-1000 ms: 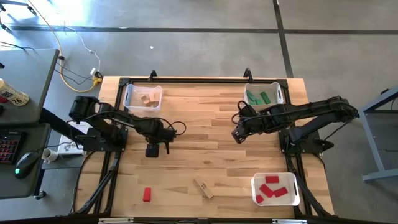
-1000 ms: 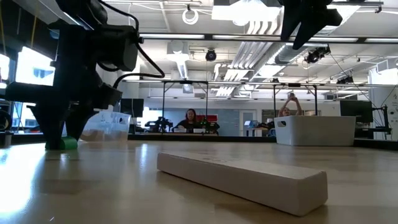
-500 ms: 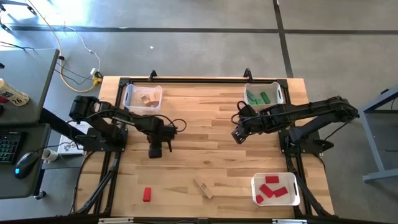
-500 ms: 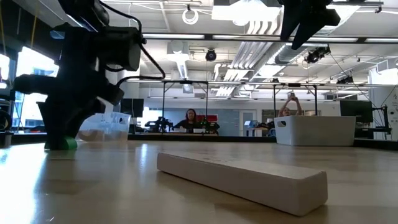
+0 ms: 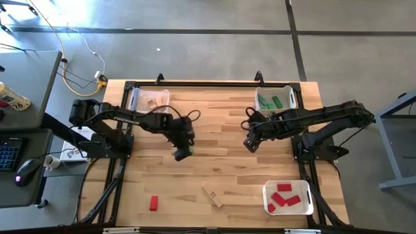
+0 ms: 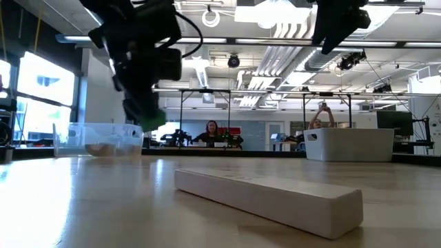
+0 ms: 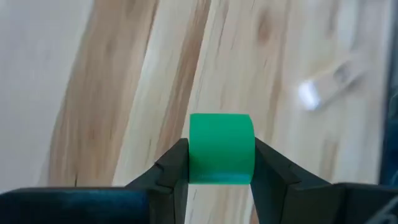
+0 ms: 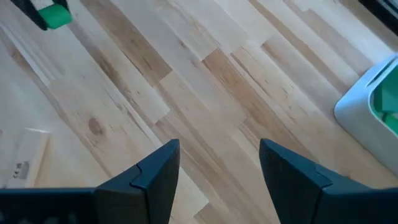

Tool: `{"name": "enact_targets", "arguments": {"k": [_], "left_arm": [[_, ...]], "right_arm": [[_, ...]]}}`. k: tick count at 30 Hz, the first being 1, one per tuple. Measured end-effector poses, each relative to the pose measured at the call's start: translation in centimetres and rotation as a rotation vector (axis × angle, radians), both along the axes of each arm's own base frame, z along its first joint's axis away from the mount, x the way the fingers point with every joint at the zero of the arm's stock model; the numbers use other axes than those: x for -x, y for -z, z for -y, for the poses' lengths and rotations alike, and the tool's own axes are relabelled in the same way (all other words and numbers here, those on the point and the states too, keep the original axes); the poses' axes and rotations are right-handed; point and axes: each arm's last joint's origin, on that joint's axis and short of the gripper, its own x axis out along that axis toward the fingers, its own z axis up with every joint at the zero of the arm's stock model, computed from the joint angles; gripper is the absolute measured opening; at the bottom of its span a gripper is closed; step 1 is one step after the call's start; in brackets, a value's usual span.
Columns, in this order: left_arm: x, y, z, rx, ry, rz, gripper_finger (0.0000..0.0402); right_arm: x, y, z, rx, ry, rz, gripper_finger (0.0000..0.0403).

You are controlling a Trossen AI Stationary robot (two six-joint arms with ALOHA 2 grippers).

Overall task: Sort & place blocks by color
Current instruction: Put the green block into the gray bin

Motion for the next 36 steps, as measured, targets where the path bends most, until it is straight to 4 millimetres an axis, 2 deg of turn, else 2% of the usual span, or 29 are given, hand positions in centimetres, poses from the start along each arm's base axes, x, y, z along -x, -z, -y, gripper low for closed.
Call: {"name": "enact_targets", "arguments": {"k": [11,18,27,36], "left_arm": [[-2.8,-2.8,-1.5,0.152,-0.143,0.382,0.0101],[-3.9,-5.0,-2.1,0.211,-0.2,0.614,0.0101],[-4.5,-7.8,-2.3,0.307,-0.235,0.867,0.0101],[-4.1,-9.0,-4.0,0.309,-0.315,0.988,0.0101]], "right_arm": [[-0.1,0.0,0.7,0.085,-0.115,-0.044,0.023],[-0.9,-0.4,1.2,0.179,-0.281,-0.024,0.0231],[-2.6,-1.4,1.3,0.37,-0.562,0.069,0.0231],[-4.0,-2.9,1.3,0.606,-0.747,0.167,0.0231]]}}
